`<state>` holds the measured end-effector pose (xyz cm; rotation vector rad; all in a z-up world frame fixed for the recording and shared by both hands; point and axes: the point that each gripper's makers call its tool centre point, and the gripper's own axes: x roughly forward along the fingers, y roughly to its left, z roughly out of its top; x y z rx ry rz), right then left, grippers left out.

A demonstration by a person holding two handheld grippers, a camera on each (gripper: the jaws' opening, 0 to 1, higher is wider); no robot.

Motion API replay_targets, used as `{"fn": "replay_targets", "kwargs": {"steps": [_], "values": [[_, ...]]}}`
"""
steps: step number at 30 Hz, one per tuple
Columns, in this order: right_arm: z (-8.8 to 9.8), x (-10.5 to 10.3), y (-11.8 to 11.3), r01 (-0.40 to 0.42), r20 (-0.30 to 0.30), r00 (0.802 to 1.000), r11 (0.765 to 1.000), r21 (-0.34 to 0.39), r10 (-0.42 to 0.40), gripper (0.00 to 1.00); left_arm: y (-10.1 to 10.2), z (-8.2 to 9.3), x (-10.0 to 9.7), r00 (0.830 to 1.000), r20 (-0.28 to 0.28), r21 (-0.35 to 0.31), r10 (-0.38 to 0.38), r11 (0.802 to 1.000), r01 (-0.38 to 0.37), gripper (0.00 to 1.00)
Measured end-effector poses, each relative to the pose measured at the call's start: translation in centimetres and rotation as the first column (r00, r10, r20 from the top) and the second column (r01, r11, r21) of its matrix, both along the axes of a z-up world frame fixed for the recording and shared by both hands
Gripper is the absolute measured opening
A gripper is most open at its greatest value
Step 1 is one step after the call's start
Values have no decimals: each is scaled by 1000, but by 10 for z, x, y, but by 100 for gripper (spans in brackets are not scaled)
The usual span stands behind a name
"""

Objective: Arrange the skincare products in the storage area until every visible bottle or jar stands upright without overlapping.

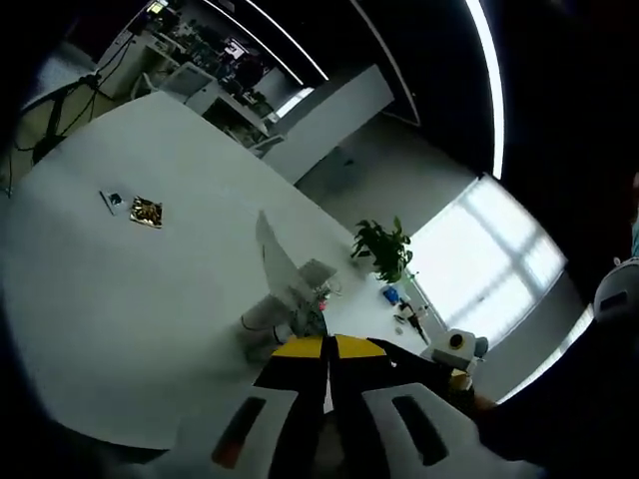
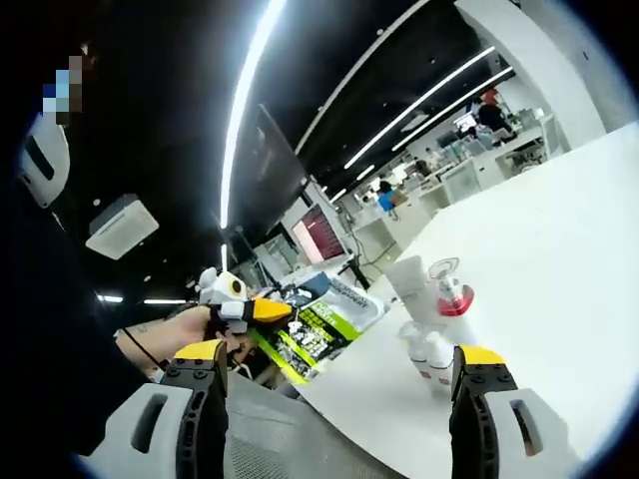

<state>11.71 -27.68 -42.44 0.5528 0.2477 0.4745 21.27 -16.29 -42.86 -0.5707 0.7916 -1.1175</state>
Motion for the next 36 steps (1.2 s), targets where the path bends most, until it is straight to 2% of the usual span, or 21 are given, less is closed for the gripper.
{"fn": "replay_targets", "kwargs": {"steps": [4,11,14,20,22,25,28,31,32,34,35,36], "values": [[-5,0,-3,-2,-17,1000,1000,-27,1,99,-1,-16,7,1000,-10,30,-5,1000,5,0],[-9,1,-17,38,-30,999,999,-28,-39,99,-6,-46,22,999,-44,60,3,998,0,0],[-11,0,-18,40,-37,999,999,1,-39,98,-10,-58,28,999,-52,84,-7,996,11,0],[-14,-3,-20,57,-21,998,998,-40,-58,98,-20,-85,46,996,-85,97,-2,995,10,0],[-14,-3,-20,58,-15,998,997,-49,-58,98,-26,-97,47,996,-91,127,-9,992,21,0],[-17,-4,-17,46,-19,999,996,-73,-47,98,-30,-117,48,994,-104,186,-22,982,41,0],[-18,-4,-15,35,-14,999,995,-96,-37,98,-36,-126,46,993,-119,207,-14,978,38,0],[-19,-4,-16,36,-14,999,994,-102,-38,97,-29,-143,48,991,-133,285,-4,958,42,0],[-20,-3,-18,44,-13,999,994,-105,-46,97,-25,-151,53,990,-130,328,50,945,-5,0],[-20,-3,-19,48,-17,999,994,-102,-49,97,-21,-158,56,983,-157,346,97,937,-37,0],[-20,-3,-19,49,-17,999,994,-101,-51,97,-21,-160,57,985,-145,349,91,936,-35,0],[-20,-3,-20,52,-14,998,994,-99,-53,97,-19,-164,59,988,-120,376,98,926,-46,0]]}}
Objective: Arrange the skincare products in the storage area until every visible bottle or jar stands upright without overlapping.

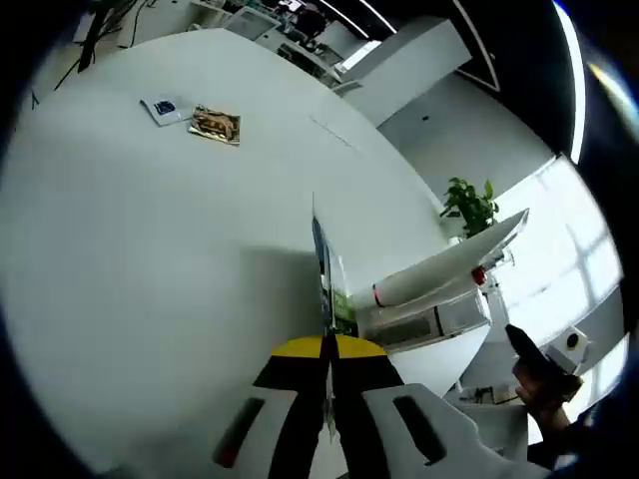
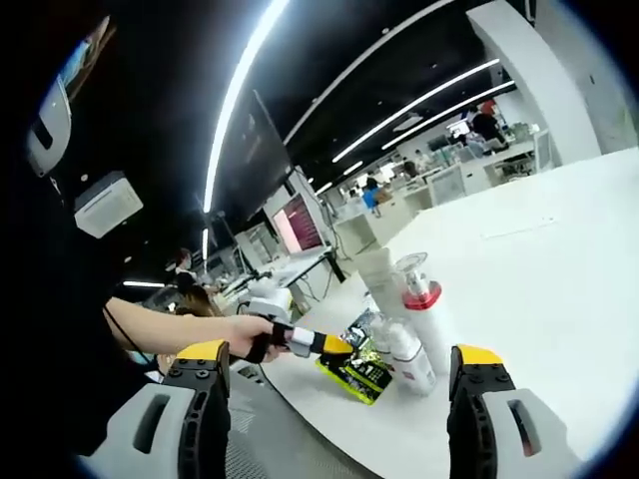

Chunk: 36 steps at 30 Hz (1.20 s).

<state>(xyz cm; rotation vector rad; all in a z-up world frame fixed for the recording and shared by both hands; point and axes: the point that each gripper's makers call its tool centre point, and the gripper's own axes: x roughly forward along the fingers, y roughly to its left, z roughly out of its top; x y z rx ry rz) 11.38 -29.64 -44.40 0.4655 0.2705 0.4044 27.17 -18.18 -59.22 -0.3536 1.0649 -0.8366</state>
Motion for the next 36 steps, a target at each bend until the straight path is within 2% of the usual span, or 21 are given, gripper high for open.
{"fn": "replay_targets", "kwargs": {"steps": [3,6,8,9,10,12,16,17,22,24,26,28,31,36], "values": [[0,0,0,0,-1,1000,1000,-3,0,97,0,-8,3,1000,22,45,-13,999,12,0],[0,0,1,-3,-2,1000,1000,-7,3,96,4,-16,7,998,48,111,-32,993,26,5],[0,0,2,-4,-4,1000,1000,-12,4,96,9,-22,4,994,68,193,-81,979,67,11],[0,0,2,-5,-4,1000,1000,-11,4,96,12,-23,10,992,87,219,-96,973,75,10],[-1,0,2,-3,-6,1000,1000,-11,3,96,11,-19,15,989,105,208,-107,975,83,10],[-2,0,2,-4,-12,1000,1000,-21,4,95,10,-18,19,991,93,208,-98,975,77,11],[-4,0,7,-26,-16,1000,998,-52,25,96,14,-20,23,983,123,264,-134,959,98,12],[-5,0,8,-29,-19,999,998,-58,28,96,13,-19,18,980,134,279,-149,954,107,12],[-5,0,7,-28,-20,999,998,-57,27,96,16,-17,22,968,160,330,-193,935,132,19],[-5,0,8,-27,-20,999,998,-58,26,96,17,-17,21,959,179,349,-218,926,145,24],[-5,0,8,-28,-20,999,998,-60,27,96,18,-16,23,943,215,388,-254,908,156,30],[-4,0,9,-28,-20,999,998,-62,26,96,18,-13,19,938,215,405,-271,899,166,32],[-4,0,9,-27,-19,999,998,-61,26,95,22,-13,23,932,231,407,-278,898,167,33],[-4,0,10,-26,-19,999,997,-66,25,95,33,-4,22,927,256,410,-273,899,151,42]]}}
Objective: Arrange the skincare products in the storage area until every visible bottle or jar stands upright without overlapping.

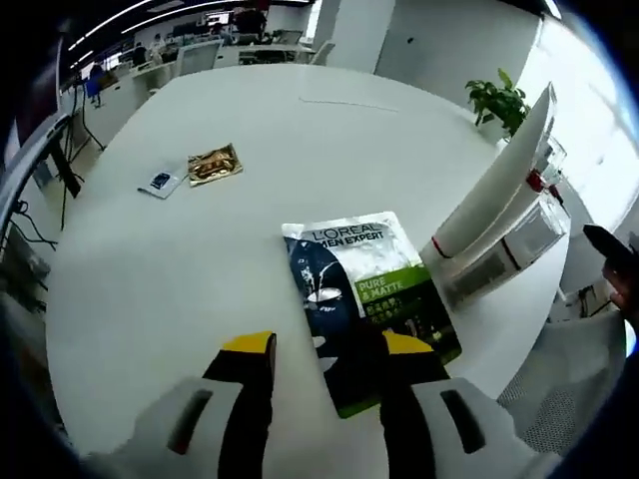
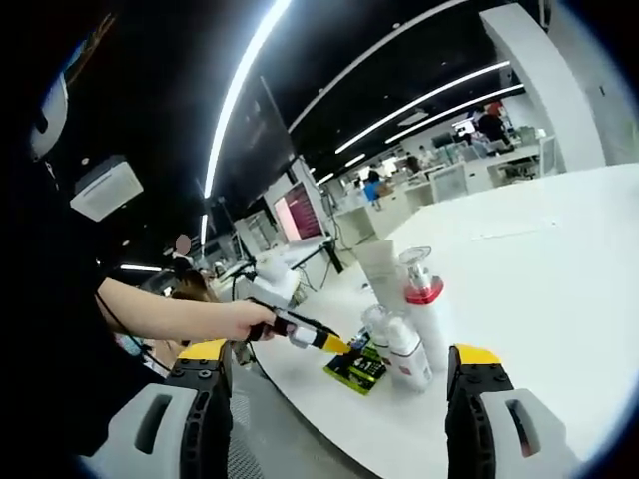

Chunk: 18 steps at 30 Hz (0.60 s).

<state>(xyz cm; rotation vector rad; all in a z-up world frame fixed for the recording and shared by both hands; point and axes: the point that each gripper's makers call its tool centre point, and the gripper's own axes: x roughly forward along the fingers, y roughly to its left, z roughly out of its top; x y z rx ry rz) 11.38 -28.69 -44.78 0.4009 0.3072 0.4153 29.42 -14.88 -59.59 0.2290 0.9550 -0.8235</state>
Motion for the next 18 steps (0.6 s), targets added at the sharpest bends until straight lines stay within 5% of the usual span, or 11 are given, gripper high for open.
{"fn": "replay_targets", "kwargs": {"steps": [5,8,13,18], "values": [[-1,0,0,-1,0,1000,1000,-9,1,95,15,24,-9,999,38,-20,18,1000,-17,52],[-1,-1,0,-4,3,1000,1000,-13,4,94,13,44,-5,993,109,-112,50,993,-38,62],[-1,-2,1,-16,9,1000,1000,-15,16,94,25,70,-13,987,153,-151,56,988,-33,75],[0,-2,2,-30,14,999,999,-11,30,94,30,81,-26,988,135,-187,76,981,-49,90]]}}
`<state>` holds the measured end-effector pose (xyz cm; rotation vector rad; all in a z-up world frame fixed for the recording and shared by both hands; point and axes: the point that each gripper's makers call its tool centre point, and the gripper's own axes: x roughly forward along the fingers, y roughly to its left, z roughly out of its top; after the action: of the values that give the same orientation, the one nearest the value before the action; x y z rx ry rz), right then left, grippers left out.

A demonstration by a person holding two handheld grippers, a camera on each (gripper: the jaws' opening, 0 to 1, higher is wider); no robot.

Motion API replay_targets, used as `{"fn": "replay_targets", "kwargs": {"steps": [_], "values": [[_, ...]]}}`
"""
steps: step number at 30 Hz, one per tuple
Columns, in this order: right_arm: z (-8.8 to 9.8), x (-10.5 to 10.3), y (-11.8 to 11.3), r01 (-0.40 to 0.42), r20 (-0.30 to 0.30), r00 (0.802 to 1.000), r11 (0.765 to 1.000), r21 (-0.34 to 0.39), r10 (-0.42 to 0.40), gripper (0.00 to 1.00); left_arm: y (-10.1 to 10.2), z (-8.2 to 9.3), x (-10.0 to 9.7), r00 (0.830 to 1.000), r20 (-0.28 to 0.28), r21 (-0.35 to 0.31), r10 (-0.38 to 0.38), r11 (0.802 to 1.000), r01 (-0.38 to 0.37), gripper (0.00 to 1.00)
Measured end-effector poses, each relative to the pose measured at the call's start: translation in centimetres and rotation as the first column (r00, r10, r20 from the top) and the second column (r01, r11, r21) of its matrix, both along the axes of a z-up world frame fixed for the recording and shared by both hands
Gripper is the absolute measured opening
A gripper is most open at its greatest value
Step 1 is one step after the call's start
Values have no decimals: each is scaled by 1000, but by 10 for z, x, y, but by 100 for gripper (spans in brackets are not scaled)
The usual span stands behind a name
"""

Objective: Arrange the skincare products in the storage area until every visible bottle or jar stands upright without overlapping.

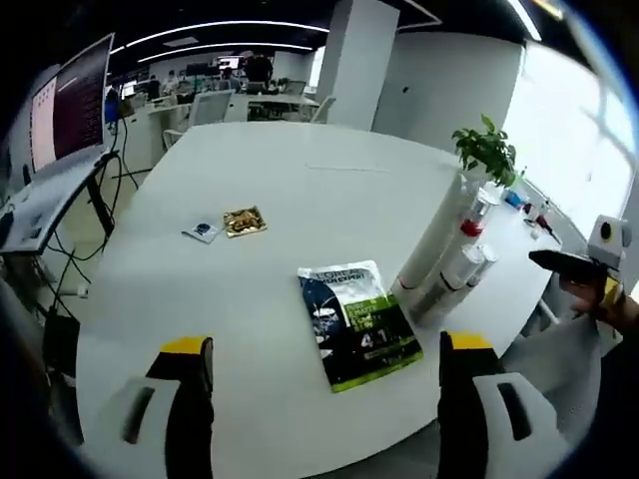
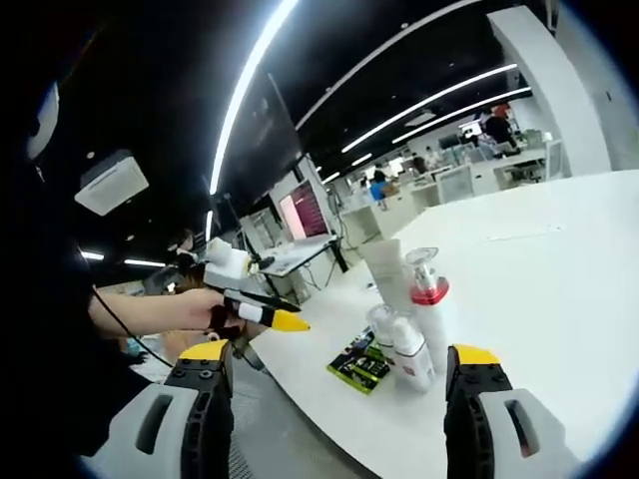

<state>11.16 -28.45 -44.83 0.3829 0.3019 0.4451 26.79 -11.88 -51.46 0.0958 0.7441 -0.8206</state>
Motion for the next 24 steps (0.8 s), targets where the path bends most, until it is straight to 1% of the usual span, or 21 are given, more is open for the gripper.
{"fn": "replay_targets", "kwargs": {"steps": [2,3,5,9,12,15,16,17,18,19,20,21,23,24], "values": [[-1,1,-1,-2,2,1000,1000,-6,2,94,1,3,-5,1000,6,-9,0,1000,0,89],[-1,2,-1,-3,3,1000,1000,-12,3,94,2,1,-3,1000,6,-17,3,1000,-3,89],[-4,4,0,-10,3,1000,1000,-24,10,94,3,0,-6,1000,2,-22,3,1000,-3,89],[-13,9,-2,-10,-12,1000,999,-48,9,94,12,-2,-16,1000,-12,-9,-8,1000,8,89],[-14,9,-4,-3,-18,1000,998,-56,2,94,19,1,-24,1000,-15,-9,-19,1000,19,89],[-13,10,-9,22,-24,999,997,-75,-24,93,29,3,-30,1000,-15,-5,-28,1000,27,89],[-8,11,-11,35,3,999,995,-95,-35,92,31,4,-30,999,-19,-4,-27,1000,27,90],[0,12,-12,39,44,998,992,-118,-34,91,34,4,-29,1000,-22,-7,-21,1000,21,90],[1,10,-13,40,40,999,989,-143,-35,91,36,4,-29,999,-29,-15,-14,1000,14,91],[-3,8,-18,48,17,999,979,-196,-45,91,38,5,-31,999,-37,-26,-12,1000,11,91],[-7,7,-21,51,4,999,976,-213,-51,91,39,5,-32,999,-40,-33,-17,999,15,91],[-9,6,-21,47,-2,999,977,-207,-49,92,39,6,-36,999,-41,-49,-19,999,17,90],[-16,3,-24,66,-32,997,982,-175,-73,92,40,3,-37,998,-52,-56,-19,998,16,90],[-19,2,-27,74,-52,995,981,-182,-85,91,40,0,-38,997,-67,-58,-27,998,23,90]]}}
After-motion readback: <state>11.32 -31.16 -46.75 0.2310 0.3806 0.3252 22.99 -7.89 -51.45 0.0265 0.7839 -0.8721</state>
